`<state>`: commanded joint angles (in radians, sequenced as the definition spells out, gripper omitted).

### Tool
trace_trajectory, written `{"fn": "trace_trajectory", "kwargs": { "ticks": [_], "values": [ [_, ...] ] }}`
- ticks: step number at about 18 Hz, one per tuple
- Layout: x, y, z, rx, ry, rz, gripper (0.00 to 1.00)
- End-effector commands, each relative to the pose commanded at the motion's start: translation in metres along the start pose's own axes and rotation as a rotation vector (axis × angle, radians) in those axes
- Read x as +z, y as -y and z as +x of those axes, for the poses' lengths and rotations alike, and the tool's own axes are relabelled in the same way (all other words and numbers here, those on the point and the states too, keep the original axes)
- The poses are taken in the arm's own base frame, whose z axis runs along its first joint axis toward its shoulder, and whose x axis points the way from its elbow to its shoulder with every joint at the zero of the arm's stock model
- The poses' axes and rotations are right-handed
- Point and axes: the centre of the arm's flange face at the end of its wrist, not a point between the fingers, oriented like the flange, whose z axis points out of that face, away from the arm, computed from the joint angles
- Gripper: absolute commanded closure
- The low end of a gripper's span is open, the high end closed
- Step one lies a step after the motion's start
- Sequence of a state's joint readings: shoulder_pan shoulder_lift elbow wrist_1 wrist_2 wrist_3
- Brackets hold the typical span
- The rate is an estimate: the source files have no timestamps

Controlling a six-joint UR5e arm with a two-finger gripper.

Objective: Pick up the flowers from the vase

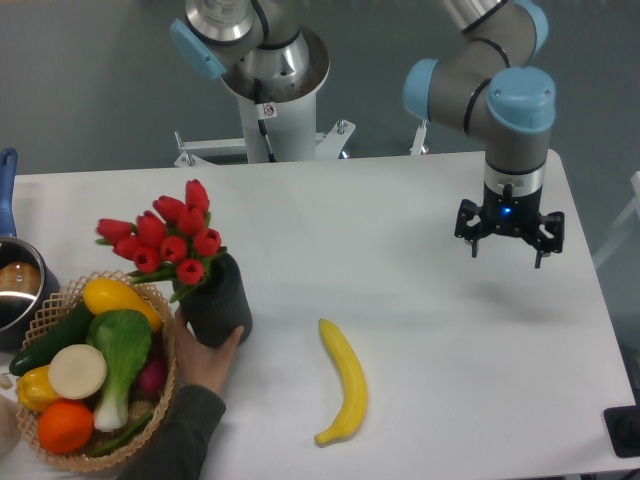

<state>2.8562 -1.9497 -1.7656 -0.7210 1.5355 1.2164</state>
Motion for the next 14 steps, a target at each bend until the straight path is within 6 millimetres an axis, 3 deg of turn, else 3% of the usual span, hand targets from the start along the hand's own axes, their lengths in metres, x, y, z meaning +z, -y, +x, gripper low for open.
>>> {"fn": "trace_trajectory", "kwargs": {
  "ticks": [9,11,14],
  "values": [
    [0.001,-0.004,0.003,-0.011,-0.001,-0.011,0.00],
    [0.003,0.001,0.011,-0.013,-0.028,0.031,0.00],
    [-0.015,0.018,0.029,-0.005,-0.052,0.139,0.00]
  ]
}}
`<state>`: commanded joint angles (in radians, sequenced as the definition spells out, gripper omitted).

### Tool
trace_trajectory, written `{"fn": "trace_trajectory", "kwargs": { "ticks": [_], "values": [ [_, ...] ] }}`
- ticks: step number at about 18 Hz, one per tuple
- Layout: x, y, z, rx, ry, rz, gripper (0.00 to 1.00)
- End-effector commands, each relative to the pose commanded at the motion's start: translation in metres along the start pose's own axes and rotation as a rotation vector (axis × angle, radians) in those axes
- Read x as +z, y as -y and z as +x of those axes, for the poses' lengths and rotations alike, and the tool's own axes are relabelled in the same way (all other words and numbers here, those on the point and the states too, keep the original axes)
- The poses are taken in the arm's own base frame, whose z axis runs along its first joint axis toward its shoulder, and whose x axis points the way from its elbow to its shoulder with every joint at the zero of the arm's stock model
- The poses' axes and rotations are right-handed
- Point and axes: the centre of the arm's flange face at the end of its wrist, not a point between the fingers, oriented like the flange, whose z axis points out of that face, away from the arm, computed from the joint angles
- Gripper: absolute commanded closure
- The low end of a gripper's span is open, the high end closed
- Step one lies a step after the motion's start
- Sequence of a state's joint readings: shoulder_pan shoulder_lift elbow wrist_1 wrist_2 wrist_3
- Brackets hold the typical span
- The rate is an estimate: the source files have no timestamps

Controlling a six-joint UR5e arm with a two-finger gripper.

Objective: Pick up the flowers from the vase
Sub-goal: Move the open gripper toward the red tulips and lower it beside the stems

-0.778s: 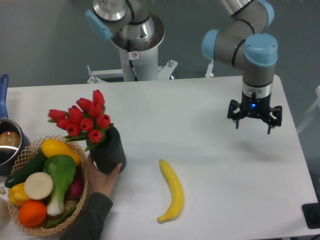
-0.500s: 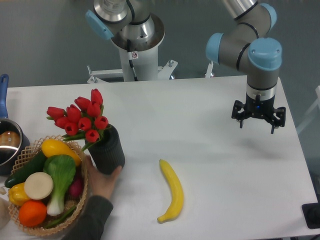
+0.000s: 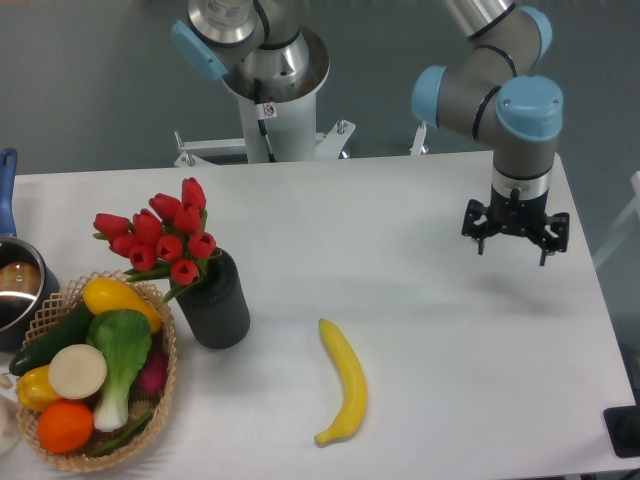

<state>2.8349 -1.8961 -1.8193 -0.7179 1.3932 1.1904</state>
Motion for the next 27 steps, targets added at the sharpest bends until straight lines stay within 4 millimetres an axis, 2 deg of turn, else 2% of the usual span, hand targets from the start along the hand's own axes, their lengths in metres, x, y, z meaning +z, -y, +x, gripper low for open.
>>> {"fn": "trace_trajectory", "kwargs": {
  "ticks": [3,6,9,10,13,15,19,25,27],
  "values": [
    [0.000,0.030,0.021,0.046,-0.044,0.081,0.00],
    [-0.007,0.071,0.058,0.115,-0.087,0.166,0.00],
    [-0.034,0.093,0.100,0.123,-0.121,0.214,0.00],
    [-0.045,0.096,0.118,0.129,-0.134,0.227,0.00],
    [-0.079,0.083,0.171,0.158,-0.145,0.283,0.00],
    [-0.091,0.079,0.199,0.175,-0.164,0.319,0.00],
    [-0.103,0.102,0.246,0.229,-0.209,0.355,0.00],
    [-0.110,0.125,0.295,0.280,-0.255,0.371,0.00],
    [-0.113,0.129,0.300,0.280,-0.258,0.377,0.00]
  ]
}}
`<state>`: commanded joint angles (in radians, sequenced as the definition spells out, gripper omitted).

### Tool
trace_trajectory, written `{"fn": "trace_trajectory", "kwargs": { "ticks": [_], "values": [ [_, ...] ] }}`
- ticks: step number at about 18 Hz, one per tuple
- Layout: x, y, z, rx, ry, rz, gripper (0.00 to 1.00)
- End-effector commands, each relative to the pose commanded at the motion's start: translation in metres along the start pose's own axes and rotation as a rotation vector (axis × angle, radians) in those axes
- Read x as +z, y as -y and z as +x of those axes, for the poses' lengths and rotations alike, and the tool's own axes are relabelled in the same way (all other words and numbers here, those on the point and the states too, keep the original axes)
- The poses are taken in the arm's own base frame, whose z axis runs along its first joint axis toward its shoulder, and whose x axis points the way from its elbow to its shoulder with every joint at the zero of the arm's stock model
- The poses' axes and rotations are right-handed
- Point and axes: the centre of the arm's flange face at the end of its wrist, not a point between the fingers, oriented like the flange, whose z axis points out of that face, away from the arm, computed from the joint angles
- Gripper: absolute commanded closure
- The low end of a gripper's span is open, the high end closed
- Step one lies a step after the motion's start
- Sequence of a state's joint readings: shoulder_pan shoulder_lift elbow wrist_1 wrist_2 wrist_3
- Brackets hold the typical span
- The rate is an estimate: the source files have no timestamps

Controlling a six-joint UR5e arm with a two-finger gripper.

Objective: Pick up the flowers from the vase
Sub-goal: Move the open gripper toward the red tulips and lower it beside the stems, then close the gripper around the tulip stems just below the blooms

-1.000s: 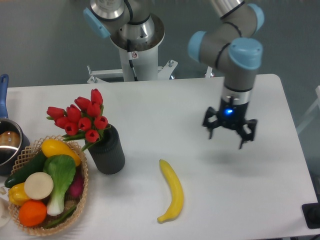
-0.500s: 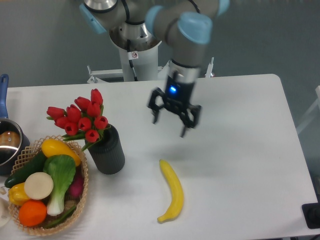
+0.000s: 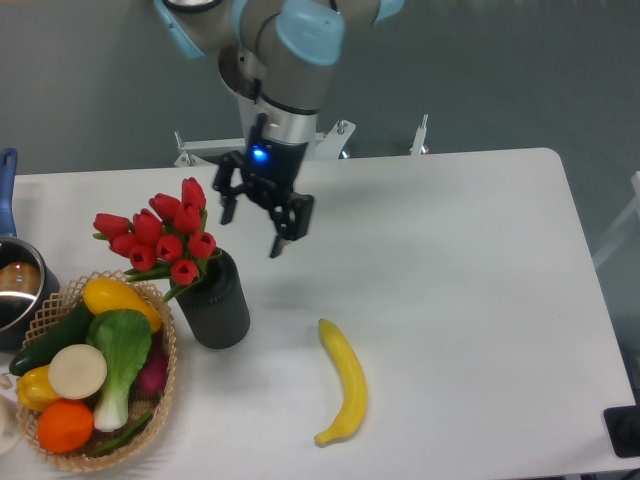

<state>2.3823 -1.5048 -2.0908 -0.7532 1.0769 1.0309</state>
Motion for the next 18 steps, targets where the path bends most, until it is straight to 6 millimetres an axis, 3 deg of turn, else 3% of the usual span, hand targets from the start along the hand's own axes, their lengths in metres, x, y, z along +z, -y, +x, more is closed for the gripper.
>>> {"fn": "trace_trajectory", "kwargs": {
  "ticks": [5,9,15,16,18],
  "values": [
    [0.008,0.011,0.000,0.020,-0.035,0.089,0.00],
    [0.028,0.017,-0.005,-0.001,-0.135,0.191,0.00],
    [0.051,0.010,-0.013,-0.050,-0.238,0.285,0.00],
    [0.051,0.009,-0.014,-0.060,-0.252,0.309,0.09],
    [0.049,0.002,-0.019,-0.084,-0.263,0.339,0.53]
  ]
}}
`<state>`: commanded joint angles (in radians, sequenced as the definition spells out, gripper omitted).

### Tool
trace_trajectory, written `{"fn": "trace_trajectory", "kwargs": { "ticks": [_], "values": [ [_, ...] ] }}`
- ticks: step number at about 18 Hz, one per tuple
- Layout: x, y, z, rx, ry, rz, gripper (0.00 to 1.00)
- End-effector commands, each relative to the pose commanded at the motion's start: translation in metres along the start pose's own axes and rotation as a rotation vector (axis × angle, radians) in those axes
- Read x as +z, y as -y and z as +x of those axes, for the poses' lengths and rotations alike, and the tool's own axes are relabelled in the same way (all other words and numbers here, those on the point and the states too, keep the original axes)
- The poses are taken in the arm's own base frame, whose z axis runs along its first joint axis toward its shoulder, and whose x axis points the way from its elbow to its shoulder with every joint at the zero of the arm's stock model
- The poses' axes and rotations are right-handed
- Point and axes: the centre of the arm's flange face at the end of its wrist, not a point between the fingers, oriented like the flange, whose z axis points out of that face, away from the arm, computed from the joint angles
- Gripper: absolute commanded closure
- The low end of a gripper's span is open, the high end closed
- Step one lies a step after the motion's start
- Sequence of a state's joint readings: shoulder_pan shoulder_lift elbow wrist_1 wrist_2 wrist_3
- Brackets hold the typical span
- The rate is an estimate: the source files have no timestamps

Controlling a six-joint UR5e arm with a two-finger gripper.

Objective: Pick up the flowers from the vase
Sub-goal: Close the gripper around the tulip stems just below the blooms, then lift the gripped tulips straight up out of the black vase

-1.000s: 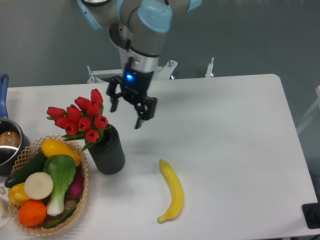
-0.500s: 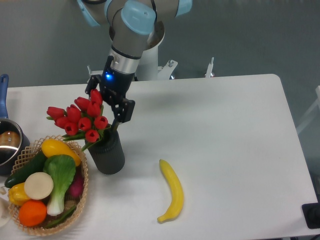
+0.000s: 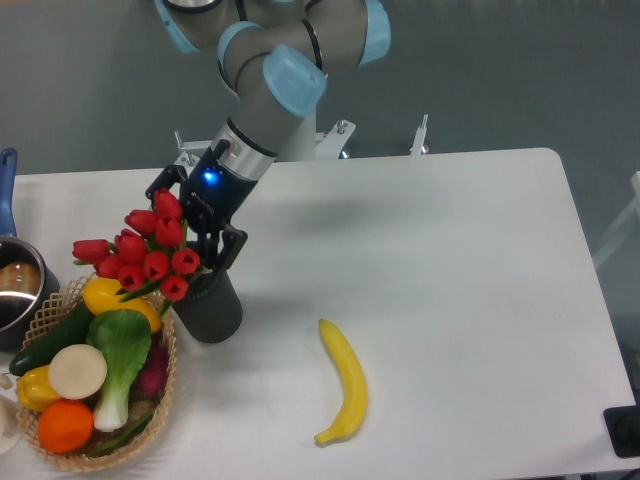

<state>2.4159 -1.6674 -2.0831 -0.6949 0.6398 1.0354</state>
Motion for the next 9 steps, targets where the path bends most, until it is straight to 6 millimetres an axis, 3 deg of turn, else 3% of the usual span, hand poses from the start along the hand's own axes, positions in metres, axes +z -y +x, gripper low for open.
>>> {"fn": "trace_trajectory", "kwargs": {
  "ticks": [2,3,9],
  "values": [
    [-0.002,-0.006,0.002,-0.014,0.001,0.002,0.92],
    [-0.004,-0.009,0.004,-0.022,0.002,0.001,1.00],
    [-0.033,0.000,0.004,-0.017,0.047,0.050,1.00]
  ]
}}
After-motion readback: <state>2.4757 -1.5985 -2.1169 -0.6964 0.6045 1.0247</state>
